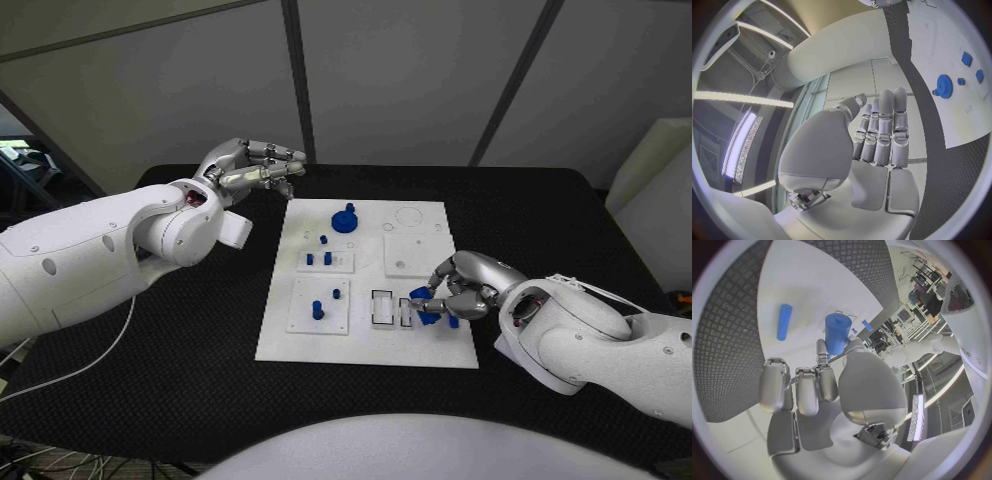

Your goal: Assemble the parts on the task board

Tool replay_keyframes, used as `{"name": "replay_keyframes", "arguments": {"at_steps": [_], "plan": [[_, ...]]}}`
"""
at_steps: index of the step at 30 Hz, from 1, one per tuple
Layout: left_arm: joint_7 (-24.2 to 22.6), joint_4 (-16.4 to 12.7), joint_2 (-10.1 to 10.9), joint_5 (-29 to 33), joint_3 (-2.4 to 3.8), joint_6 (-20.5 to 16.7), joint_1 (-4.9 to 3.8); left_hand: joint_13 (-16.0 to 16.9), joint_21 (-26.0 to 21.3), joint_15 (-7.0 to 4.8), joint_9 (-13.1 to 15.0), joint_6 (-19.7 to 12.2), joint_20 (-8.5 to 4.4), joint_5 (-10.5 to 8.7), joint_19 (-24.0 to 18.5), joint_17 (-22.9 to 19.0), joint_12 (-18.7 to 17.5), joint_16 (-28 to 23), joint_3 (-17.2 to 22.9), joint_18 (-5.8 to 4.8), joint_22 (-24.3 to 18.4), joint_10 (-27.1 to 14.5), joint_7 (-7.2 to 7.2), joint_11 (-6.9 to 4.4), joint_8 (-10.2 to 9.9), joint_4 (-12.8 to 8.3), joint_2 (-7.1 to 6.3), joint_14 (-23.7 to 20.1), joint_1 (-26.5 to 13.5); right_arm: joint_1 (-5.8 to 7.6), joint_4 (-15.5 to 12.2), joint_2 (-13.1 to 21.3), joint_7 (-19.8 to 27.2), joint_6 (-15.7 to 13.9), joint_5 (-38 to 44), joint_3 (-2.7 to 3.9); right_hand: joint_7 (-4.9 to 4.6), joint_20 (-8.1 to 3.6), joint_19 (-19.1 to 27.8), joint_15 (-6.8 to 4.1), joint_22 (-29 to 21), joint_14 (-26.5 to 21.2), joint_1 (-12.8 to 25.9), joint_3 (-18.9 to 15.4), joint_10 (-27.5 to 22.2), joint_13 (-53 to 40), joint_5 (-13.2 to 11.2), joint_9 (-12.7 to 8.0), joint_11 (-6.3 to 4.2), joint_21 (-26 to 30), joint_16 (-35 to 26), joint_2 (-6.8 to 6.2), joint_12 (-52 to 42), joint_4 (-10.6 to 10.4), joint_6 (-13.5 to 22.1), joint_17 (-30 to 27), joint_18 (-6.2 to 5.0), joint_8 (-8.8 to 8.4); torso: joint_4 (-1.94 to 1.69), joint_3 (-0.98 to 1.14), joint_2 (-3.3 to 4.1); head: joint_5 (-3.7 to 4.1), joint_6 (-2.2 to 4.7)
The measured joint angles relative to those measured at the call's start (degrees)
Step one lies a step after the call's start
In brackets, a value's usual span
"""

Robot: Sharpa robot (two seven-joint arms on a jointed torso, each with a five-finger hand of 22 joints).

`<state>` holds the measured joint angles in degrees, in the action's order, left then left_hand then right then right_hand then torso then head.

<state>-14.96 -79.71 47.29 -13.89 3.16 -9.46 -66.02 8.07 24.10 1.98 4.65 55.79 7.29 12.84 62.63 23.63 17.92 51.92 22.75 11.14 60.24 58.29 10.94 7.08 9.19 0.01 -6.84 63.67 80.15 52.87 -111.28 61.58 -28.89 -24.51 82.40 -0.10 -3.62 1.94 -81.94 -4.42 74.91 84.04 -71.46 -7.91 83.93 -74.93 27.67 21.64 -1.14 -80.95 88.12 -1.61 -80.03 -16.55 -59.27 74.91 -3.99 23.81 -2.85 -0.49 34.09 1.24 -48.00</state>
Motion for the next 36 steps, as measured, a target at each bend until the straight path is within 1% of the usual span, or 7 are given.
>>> {"name": "replay_keyframes", "arguments": {"at_steps": [5,9,19,21,23,33,36], "plan": [[0.0,0.0,0.0,0.0,0.0,0.0,0.0,0.0,0.0,0.0,0.0,0.0,0.0,0.0,0.0,0.0,0.0,0.0,0.0,0.0,0.0,0.0,0.0,0.0,0.0,0.0,0.0,0.0,0.0,0.86,-0.2,-1.7,0.4,-1.2,-3.3,0.06,0.0,0.0,0.0,0.0,0.0,0.0,0.0,-0.1,0.0,0.0,0.0,0.0,0.0,0.0,0.1,0.0,0.0,-0.1,0.0,0.0,0.0,0.19,-0.08,-0.02,0.07,-0.04,0.05],[0.0,-0.1,-0.1,0.0,0.0,0.0,0.0,0.0,0.0,0.0,0.0,0.0,0.0,0.0,0.0,0.0,0.0,0.0,0.0,0.0,0.0,0.0,0.0,0.0,0.0,0.0,0.0,0.0,0.0,1.38,1.4,-4.5,0.6,-1.2,-5.4,0.08,0.0,0.0,0.0,0.0,0.0,0.0,0.1,-0.1,0.0,0.0,-0.2,0.0,0.0,0.0,0.1,0.15,0.0,-0.1,0.0,0.0,0.0,0.32,-0.1,-0.03,0.12,-0.18,-0.02],[0.0,-0.1,-0.6,0.0,0.0,0.0,0.0,0.0,0.0,0.0,0.0,0.0,0.0,0.0,0.0,0.0,0.0,0.0,-0.2,0.0,-0.1,0.0,0.0,0.0,0.0,0.2,-0.25,0.0,-0.2,1.78,5.3,-9.5,0.1,1.7,-7.2,0.12,-0.01,0.0,0.0,-0.23,0.0,-0.2,1.6,-2.0,0.2,0.0,-4.2,0.1,-0.2,-0.2,0.1,2.29,0.0,-0.1,0.0,0.0,0.0,1.16,-0.14,-0.1,0.13,-0.2,0.21],[0.0,-0.1,-0.6,0.0,0.0,0.0,0.0,0.0,0.0,0.0,0.0,0.0,0.0,0.0,0.0,0.0,0.0,0.0,-0.2,0.0,-0.1,0.0,0.0,0.0,0.0,0.2,-0.24,0.0,-0.2,1.83,6.1,-10.2,-0.3,2.7,-7.2,0.12,0.0,-0.2,-0.2,-0.41,0.0,0.0,1.9,-2.4,0.1,0.0,-4.7,3.8,-0.32,-0.2,0.1,2.58,0.0,0.0,0.0,0.0,0.0,1.3,-0.12,-0.09,0.13,-0.19,0.08],[0.0,-0.1,-0.6,0.0,0.0,0.0,0.0,0.0,0.0,0.0,0.0,0.0,0.0,0.0,0.0,0.0,0.0,0.0,-0.2,0.0,-0.1,0.0,0.0,0.0,0.0,0.2,-0.24,0.0,-0.2,1.87,6.5,-10.7,-0.8,3.4,-7.1,0.12,-0.01,-0.21,-0.2,-0.41,0.0,0.0,2.2,-2.8,0.0,0.0,-5.1,4.7,-0.41,-0.2,0.1,2.9,0.0,-0.1,0.0,0.0,0.0,1.64,-0.12,-0.05,0.13,-0.19,0.01],[0.0,-0.1,-0.6,0.0,0.0,0.1,0.0,0.0,0.0,0.0,0.0,0.0,0.0,0.0,0.0,0.0,0.0,0.0,-0.2,0.0,-0.1,0.0,0.0,0.0,0.0,0.2,-0.24,0.0,-0.2,1.89,7.2,-12.1,-3.5,6.7,-5.7,0.12,0.02,-0.2,-0.2,-0.62,0.0,-0.2,3.0,-3.5,0.0,0.0,-5.4,5.9,-0.82,-0.2,0.1,3.27,0.2,0.0,0.0,0.0,0.0,2.49,-0.1,0.08,0.12,-0.52,-0.35],[0.0,-0.1,-0.6,0.0,0.0,0.1,0.0,0.0,0.0,0.0,0.0,0.0,0.0,0.0,0.0,0.0,0.0,0.0,-0.2,0.0,-0.1,0.0,0.0,0.0,0.0,0.2,-0.24,0.0,-0.2,1.9,7.2,-12.1,-4.3,7.3,-5.1,0.12,0.59,-0.22,-0.2,-0.83,0.0,0.0,3.5,-3.7,0.0,0.0,-5.4,6.2,-0.83,-0.2,0.1,3.41,0.2,-0.1,-0.6,0.0,0.0,2.55,-0.07,0.08,0.11,-0.6,-0.39]]}}
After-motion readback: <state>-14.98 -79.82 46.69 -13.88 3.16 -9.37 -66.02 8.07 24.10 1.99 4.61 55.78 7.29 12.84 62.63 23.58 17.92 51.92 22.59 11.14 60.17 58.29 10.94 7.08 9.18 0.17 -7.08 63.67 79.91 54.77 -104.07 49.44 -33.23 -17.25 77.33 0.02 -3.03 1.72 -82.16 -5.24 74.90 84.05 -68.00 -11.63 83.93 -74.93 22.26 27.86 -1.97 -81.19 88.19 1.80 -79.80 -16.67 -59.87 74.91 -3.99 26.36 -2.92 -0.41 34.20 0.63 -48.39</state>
